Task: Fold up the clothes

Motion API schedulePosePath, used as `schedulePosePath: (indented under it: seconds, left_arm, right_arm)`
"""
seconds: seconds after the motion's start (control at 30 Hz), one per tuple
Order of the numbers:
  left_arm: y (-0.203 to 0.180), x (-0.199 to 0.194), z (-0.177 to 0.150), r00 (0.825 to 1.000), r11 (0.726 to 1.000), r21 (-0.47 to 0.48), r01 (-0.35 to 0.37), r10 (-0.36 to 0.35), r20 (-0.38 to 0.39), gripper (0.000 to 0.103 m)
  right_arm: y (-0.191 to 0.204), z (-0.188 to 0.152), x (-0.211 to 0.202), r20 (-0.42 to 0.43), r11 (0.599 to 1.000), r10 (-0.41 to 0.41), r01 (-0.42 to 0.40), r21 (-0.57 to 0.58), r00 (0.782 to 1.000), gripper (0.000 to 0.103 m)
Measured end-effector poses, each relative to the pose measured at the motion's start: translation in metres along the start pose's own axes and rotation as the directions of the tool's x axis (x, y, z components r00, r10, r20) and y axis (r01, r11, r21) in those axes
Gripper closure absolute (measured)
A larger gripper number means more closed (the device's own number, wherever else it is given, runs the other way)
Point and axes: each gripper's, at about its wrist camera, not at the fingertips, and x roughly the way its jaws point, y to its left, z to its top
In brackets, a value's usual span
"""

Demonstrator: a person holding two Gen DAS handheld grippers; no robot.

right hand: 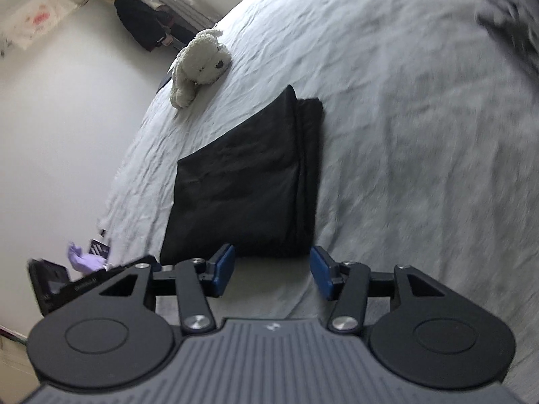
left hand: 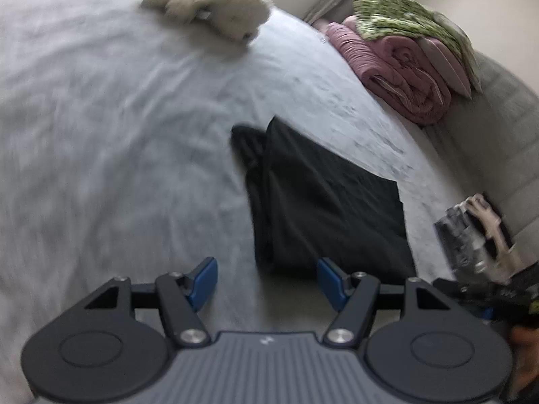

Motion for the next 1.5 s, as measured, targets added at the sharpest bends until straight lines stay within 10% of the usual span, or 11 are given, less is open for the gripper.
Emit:
schedulePosePath:
  seconds: [0.2, 0.43, 0.87, 1.23, 1.5]
  left_arm:
    - [-0.002, 0.002, -0.008, 0.999, 0.999, -0.016, 0.039, -0.039, -0.009, 0.036]
    - [0.004, 0.019, -0.017, 0.969, 0.952, -0.202, 0.23, -0.244, -0.047, 0.033]
    - [0.002, 0.042, -0.01, 0.966, 0.936, -0.24, 0.258, -0.258, 0.029, 0.03]
    - [0.015, 0.047, -0.007, 0.973, 0.955, -0.188, 0.229, -0.221, 0.066, 0.068]
    - [0.018, 0.045, -0.007, 0.976, 0.958, -0.187, 0.217, -0.207, 0.074, 0.073]
  right_arm:
    - [-0.003, -0.006, 0.008, -0.025, 0.997, 0.04, -0.039, 0.06, 0.999, 0.047]
    - [-0.012, -0.006, 0.011, 0.007, 0.982, 0.094, -0.094, 0.166, 0.996, 0.042]
    - [-0.021, -0.008, 0.014, 0.1, 0.958, 0.121, -0.142, 0.248, 0.988, 0.042]
    - [-0.019, -0.01, 0.013, 0.13, 0.966, 0.117, -0.143, 0.217, 0.985, 0.042]
    - [-0.016, -0.011, 0.016, 0.147, 0.978, 0.088, -0.114, 0.175, 0.985, 0.05]
